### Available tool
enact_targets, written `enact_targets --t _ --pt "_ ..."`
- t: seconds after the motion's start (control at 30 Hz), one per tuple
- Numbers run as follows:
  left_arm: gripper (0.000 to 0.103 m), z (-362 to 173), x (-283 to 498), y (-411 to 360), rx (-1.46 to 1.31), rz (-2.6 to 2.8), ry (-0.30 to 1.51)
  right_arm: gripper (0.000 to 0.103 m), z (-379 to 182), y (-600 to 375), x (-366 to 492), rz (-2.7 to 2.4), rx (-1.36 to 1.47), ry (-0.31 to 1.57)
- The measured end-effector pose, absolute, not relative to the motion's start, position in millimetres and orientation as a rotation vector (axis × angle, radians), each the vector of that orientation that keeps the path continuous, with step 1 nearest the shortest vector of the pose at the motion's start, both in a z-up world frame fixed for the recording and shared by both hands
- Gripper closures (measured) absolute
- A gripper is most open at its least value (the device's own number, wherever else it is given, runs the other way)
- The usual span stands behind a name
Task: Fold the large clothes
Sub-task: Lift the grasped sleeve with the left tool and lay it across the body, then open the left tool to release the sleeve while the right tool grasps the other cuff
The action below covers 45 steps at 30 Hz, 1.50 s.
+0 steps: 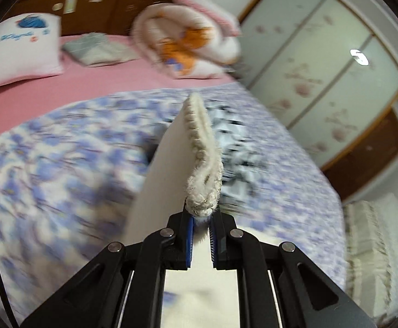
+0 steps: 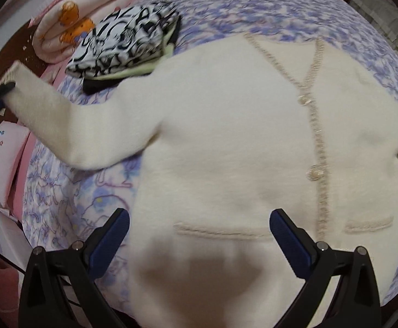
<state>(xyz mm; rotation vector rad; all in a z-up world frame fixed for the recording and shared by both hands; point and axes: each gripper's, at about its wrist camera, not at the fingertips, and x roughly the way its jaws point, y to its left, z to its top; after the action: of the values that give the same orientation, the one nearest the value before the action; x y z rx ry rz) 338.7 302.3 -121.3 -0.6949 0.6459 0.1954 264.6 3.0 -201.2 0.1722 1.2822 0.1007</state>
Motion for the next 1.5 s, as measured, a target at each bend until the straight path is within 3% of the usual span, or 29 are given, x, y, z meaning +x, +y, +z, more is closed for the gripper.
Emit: enact_targets --t 0.33,0.67,0.77,0.83,0.93,1.0,1.1,1.17,1.33,1.43,1.47,1.5 --pt "0.095 -100.1 363.0 85.5 -0.598 -0.094 0.695 0.0 -193.5 -144.8 254.1 -0.03 0.272 1.18" --pt "0.094 -191.9 397.1 -75.2 -0.403 -0.267 1.013 0.0 -234.5 -252.7 256.8 -0.11 0.396 1.173" --pt "0.079 -221.7 402.7 -91.5 -0.361 -0.281 1.113 0.0 -248.9 -264.8 261.9 -0.09 0.405 1.187" --pt "0.051 -230.8 402.5 -90.8 -0.375 -0.289 1.149 0.0 -258.8 -268.5 267.5 -0.063 0.418 1.208" --pt "0.023 -229.8 406.2 -75.0 -0.402 -0.262 1.154 0.001 -270.4 -269.6 275.6 -0.026 0.464 1.222" --pt "0.017 -226.8 406.7 -58.8 -0.384 -0.225 1.157 0.003 -278.4 -267.9 281.8 0.019 0.52 1.223" --pt "0.015 -232.0 409.1 -27.4 -0.277 -0.11 1.2 0.011 -293.2 -261.4 295.0 0.075 0.6 1.233" --pt "0.015 -239.5 406.1 -2.3 -0.205 -0.019 1.229 0.026 -306.4 -257.6 306.9 0.093 0.674 1.245" --pt "0.015 -263.6 385.9 81.7 -0.177 0.177 1.313 0.034 -320.5 -252.6 329.4 0.042 0.729 1.221" --pt "0.015 -282.2 373.1 128.8 -0.2 0.277 1.371 0.067 -319.1 -253.7 337.7 0.006 0.728 1.204" --pt "0.015 -289.3 369.0 142.6 -0.206 0.31 1.383 0.088 -319.3 -256.2 340.1 -0.01 0.73 1.201" --pt "0.015 -294.7 368.3 152.3 -0.211 0.334 1.391 0.088 -319.6 -258.7 340.7 -0.006 0.738 1.192"
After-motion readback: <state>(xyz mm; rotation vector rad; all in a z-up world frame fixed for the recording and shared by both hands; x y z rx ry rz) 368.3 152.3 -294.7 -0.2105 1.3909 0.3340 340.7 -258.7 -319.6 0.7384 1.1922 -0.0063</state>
